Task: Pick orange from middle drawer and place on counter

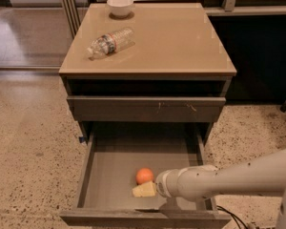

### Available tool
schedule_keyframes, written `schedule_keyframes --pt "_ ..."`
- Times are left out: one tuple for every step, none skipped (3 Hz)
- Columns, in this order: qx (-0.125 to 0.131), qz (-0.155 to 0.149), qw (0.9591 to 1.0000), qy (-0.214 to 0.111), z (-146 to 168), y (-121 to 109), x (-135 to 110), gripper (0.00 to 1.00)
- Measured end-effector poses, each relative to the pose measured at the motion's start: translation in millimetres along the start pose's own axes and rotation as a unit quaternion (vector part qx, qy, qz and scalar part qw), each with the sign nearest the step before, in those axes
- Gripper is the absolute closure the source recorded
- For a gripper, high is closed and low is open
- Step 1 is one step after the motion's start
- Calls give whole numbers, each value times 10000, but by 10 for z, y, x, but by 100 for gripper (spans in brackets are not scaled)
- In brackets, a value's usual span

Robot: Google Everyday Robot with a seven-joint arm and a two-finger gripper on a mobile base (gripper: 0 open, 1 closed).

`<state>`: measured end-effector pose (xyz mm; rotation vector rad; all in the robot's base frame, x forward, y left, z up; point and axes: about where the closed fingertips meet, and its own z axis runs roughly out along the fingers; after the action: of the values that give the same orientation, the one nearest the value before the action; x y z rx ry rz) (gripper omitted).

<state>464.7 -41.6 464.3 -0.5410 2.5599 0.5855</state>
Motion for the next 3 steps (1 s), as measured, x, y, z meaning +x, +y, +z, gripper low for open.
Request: schedule_keyframes --pt "-49 -126 9998 -137 79 101 -148 0" --pt "-40 -196 9997 -129 147 95 -119 0" --pt "-51 -271 9996 59 782 214 -43 0"
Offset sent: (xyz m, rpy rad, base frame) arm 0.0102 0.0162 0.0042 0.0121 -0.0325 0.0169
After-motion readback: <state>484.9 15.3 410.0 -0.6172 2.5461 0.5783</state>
